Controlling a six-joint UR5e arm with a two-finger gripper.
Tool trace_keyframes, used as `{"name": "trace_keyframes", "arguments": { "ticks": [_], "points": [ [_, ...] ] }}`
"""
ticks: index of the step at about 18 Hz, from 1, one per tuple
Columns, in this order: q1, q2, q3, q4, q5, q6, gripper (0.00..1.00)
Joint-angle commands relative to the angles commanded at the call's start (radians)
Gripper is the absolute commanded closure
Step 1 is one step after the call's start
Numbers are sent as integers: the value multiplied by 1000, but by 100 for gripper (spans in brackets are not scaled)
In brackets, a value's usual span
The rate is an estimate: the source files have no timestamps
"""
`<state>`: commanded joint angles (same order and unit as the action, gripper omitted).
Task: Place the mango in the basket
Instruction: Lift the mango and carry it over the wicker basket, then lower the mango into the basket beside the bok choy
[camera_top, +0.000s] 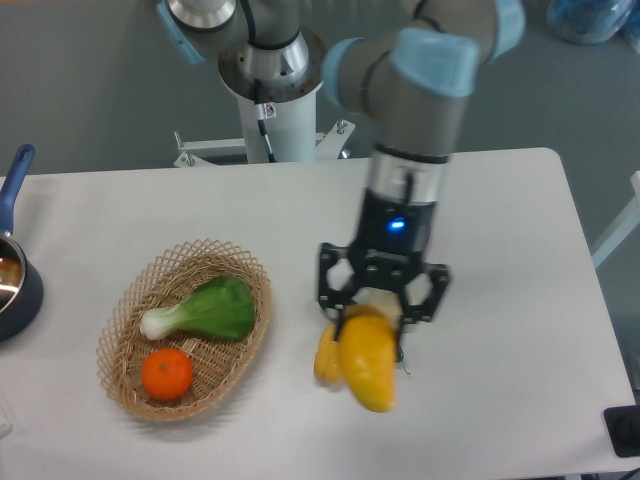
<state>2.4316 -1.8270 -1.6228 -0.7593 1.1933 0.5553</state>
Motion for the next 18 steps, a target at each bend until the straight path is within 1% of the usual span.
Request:
{"name": "trace_keyframes", "arguments": {
  "ticks": [2,4,7,8,11,13,18],
  "points": [
    [-48,2,-18,0,25,2,66],
    [-110,2,-35,-2,63,-2,66],
    [-199,8,-103,0,146,0,66],
    [-221,8,-124,0,156,2,66],
    [-276,5,-153,-5,166,-12,66],
    [-301,3,-204,-3,195,-12,66],
    [-313,-26,-216,-3,210,-12,65]
  ]
}}
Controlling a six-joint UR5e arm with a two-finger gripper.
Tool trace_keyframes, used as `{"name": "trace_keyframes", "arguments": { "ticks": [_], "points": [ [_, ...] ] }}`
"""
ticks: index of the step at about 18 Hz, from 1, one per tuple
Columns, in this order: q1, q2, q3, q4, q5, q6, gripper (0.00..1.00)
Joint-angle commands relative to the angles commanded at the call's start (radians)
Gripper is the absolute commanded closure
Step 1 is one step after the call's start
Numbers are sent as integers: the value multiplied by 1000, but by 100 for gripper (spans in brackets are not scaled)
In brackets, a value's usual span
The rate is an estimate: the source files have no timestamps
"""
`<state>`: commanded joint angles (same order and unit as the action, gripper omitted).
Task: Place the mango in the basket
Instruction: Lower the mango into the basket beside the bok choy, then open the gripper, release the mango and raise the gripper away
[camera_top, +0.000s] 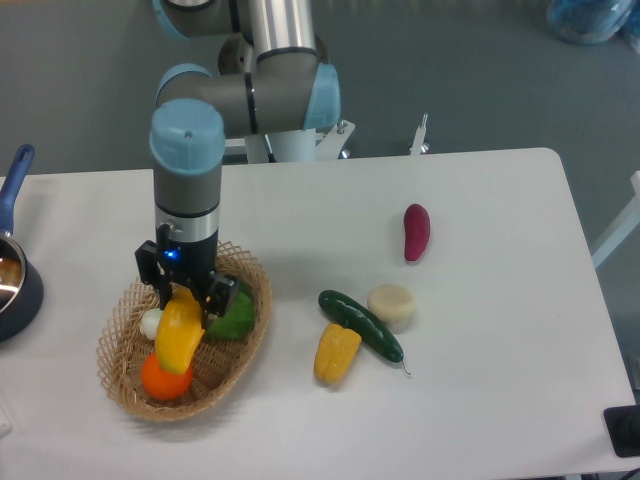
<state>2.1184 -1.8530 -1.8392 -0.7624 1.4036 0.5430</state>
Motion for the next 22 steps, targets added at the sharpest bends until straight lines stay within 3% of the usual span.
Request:
{"name": "trace_keyframes", "arguments": {
  "ticks": [6,17,19,21,22],
  "points": [
    [-12,-52,9,3,60,9,63],
    [-11,-71,12,2,124,14,51],
    [-8,-69,12,2,124,14,43],
    [-6,-66,14,2,126,14,3],
    [-5,-63,14,2,129,14,0]
  ]
}}
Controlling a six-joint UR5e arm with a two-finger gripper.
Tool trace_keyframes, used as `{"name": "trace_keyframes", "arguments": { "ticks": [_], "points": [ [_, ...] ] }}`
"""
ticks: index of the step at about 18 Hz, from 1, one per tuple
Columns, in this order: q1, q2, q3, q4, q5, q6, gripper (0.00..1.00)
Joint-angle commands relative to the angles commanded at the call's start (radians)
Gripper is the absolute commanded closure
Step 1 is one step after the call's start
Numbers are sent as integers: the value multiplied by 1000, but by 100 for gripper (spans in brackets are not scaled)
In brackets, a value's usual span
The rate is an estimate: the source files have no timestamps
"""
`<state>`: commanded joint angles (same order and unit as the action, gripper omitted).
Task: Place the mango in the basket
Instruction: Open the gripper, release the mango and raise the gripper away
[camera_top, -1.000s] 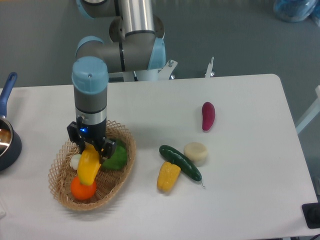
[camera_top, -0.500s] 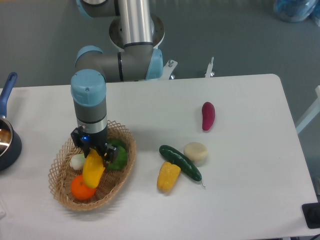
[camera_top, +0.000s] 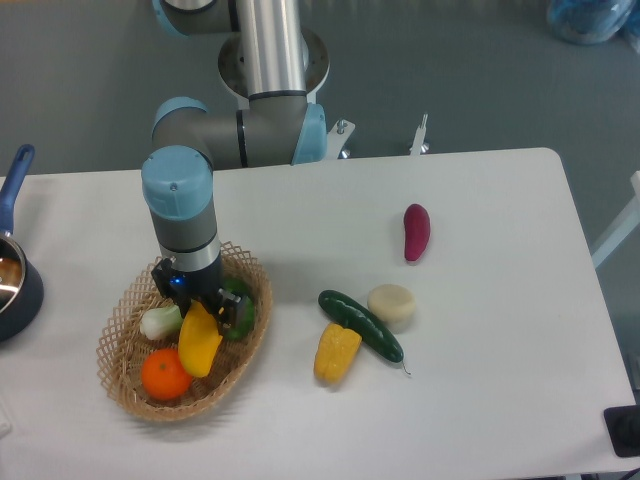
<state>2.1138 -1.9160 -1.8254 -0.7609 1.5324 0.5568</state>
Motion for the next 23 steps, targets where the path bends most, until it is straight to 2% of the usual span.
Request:
{"name": "trace_keyframes", "arguments": {
  "ticks": [3,9,11,13,15,16,18,20,23],
  "points": [
    [3,8,-2,-2,27,0,0],
    [23,61,8,-3,74,0,0],
    [49,96,44,-5,83,0,0],
    [89,118,116,-12,84,0,0],
    [129,127,205,-79,84,2,0],
    [168,133,271,-131,83,6,0],
    [215,138,331,-208,81,84,0],
    [253,158,366,-291,80,205,0],
    [323,218,370,-379,69,375,0]
  ]
}}
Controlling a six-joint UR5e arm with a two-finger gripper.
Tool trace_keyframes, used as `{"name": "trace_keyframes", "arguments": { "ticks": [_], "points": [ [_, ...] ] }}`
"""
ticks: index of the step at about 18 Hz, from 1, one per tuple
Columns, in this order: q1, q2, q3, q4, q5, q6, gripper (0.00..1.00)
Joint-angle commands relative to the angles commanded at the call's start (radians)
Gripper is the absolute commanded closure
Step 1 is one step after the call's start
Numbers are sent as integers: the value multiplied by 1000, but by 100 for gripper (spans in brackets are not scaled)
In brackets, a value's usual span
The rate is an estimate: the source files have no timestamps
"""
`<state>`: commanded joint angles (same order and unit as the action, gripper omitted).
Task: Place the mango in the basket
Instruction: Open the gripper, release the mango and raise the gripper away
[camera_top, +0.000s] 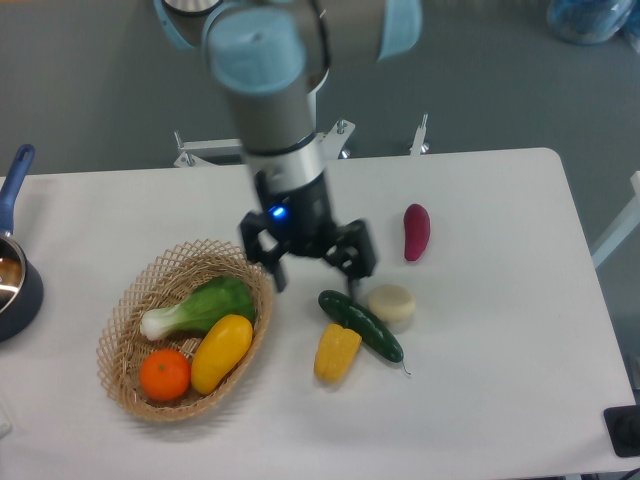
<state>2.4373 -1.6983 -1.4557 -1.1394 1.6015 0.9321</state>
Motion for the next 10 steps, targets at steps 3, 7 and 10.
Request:
{"name": "trace_keyframes", "arguments": {
  "ticks": [3,7,10],
  "points": [
    [101,61,-2,-84,-44,169,0],
    [271,114,2,-157,-182,388,0],
    [308,129,-15,-158,-187,445,0]
  ]
}}
